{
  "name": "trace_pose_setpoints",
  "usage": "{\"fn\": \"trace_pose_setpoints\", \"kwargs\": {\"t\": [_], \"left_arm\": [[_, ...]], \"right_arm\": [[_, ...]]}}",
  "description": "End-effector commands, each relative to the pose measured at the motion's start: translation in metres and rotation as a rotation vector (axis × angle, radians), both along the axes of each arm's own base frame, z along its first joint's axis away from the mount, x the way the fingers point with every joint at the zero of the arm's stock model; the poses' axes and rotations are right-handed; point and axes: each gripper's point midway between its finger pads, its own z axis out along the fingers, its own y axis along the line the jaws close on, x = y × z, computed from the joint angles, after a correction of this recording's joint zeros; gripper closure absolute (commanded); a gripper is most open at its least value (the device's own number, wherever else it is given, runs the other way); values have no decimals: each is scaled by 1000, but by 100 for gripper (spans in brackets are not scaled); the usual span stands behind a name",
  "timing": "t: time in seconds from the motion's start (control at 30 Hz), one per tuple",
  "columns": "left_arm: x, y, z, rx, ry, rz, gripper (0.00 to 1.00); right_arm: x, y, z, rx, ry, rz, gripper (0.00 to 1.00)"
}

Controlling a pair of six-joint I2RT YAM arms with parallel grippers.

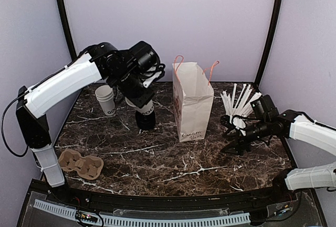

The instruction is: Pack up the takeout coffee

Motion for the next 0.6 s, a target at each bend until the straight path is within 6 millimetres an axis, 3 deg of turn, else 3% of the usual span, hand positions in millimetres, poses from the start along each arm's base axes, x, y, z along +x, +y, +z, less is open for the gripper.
{"fn": "trace_pose_setpoints", "kwargs": {"t": [0.0,0.1,0.3,0.57], "left_arm": [[-63,17,-11,16,141,-48,100],[-95,9,-19,10,197,-102,100],[-167,-44,-67,26,335,-343,100],[-196,-74,-117,232,355,-450,100]], "right_arm": [[5,-1,-1,1,-7,-13,26],[4,-3,-2,4,4,-20,26],[7,-3,-4,-3,9,-23,26],[8,-5,-5,-4,9,-36,26]]}}
